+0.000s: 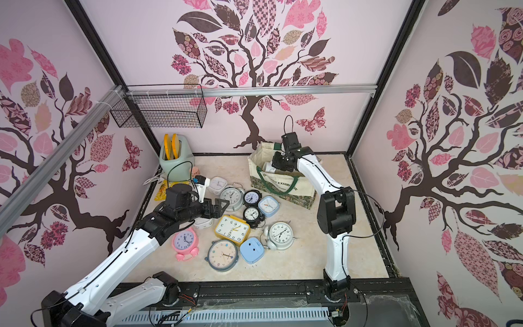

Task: Put the alarm clock into the canvas bag
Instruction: Place the alarm at the canvas bag.

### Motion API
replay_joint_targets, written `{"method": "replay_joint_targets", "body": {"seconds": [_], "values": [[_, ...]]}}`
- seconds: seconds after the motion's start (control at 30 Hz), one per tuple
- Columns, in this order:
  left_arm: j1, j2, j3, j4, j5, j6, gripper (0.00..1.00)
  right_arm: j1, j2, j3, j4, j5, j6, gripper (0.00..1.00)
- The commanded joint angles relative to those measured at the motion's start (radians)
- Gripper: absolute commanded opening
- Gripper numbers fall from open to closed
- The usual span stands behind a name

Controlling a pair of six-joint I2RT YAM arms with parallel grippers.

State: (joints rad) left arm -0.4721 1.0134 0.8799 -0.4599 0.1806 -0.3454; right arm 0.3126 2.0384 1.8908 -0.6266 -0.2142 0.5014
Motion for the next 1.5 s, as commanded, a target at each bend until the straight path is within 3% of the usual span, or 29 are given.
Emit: {"method": "replay_joint_targets", "body": {"seconds": [0.0,0.17,0.27,0.3,0.43,0.7,0.9,1.17,1.47], "values": [[-0.003,-0.006,-0.022,0.023,0.007,0.008,0.98,0.008,0.043,-0.012,0.045,-0.047,0.028,0.00],[-0.003,-0.002,-0.023,0.025,-0.001,0.006,0.98,0.007,0.081,-0.023,0.064,-0.031,0.028,0.00],[-0.003,-0.002,-0.022,0.019,-0.023,0.005,0.98,0.002,0.110,-0.014,0.044,-0.017,0.029,0.07],[-0.003,-0.001,-0.021,0.014,-0.033,0.004,0.98,-0.002,0.115,-0.013,0.040,-0.016,0.031,0.15],[-0.003,0.004,-0.016,-0.007,-0.081,-0.006,0.98,-0.004,0.088,-0.023,0.034,0.009,0.023,0.28],[-0.002,0.030,0.007,-0.070,-0.168,-0.028,0.98,-0.003,-0.125,-0.104,0.088,0.084,0.013,0.49],[0.012,0.057,0.065,-0.212,-0.256,-0.092,0.98,-0.001,-0.298,-0.226,0.138,0.125,0.020,0.66],[0.169,0.134,0.089,-0.405,-0.277,-0.251,0.98,0.054,-0.529,-0.407,0.198,0.175,0.041,0.99],[0.184,0.361,0.176,-0.467,-0.325,-0.282,0.98,0.166,-0.696,-0.541,0.175,0.129,-0.006,1.00]]}}
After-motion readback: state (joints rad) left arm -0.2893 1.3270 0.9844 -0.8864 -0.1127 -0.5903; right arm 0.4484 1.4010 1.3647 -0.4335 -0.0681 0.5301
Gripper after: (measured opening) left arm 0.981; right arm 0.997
